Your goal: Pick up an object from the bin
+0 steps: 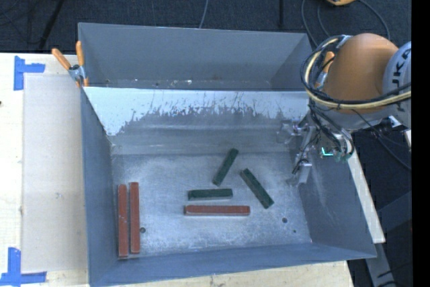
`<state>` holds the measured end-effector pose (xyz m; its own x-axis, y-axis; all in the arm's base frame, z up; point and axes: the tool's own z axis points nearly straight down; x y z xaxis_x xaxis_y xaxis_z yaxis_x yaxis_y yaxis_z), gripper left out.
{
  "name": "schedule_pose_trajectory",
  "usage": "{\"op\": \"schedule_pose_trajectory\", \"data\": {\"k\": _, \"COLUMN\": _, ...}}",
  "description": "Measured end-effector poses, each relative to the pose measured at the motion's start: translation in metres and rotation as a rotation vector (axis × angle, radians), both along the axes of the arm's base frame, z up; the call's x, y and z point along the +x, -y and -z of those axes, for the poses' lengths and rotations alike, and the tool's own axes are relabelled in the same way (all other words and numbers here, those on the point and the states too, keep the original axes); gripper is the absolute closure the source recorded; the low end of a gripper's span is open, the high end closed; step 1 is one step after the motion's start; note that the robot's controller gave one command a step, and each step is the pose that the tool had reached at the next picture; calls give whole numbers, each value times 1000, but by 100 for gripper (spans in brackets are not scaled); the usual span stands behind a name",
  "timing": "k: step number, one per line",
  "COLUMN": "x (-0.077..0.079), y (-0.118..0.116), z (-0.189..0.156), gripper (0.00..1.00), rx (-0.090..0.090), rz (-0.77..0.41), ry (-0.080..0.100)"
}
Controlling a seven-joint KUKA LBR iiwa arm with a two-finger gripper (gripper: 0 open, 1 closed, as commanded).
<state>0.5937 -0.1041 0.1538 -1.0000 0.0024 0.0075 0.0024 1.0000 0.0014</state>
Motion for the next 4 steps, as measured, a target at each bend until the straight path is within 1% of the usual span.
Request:
{"op": "schedule_pose_trajectory", "data": {"k": 1, "x": 2, "y": 0, "z": -4, "gripper": 0, "rx": -1, "rz": -2, "ry": 7}}
{"op": "schedule_pose_trajectory", "data": {"k": 2, "x": -44, "y": -21, "z": 28, "gripper": 0, "rx": -2, "rz": 81, "ry": 9}}
{"op": "schedule_pose_trajectory", "data": {"k": 3, "x": -52, "y": -28, "z": 52, "gripper": 0, "rx": -2, "rz": 289, "ry": 5}}
{"op": "schedule_pose_trajectory", "data": {"k": 4, "x": -30, "y": -71, "z": 84, "gripper": 100, "rx": -1, "rz": -3, "ry": 8}}
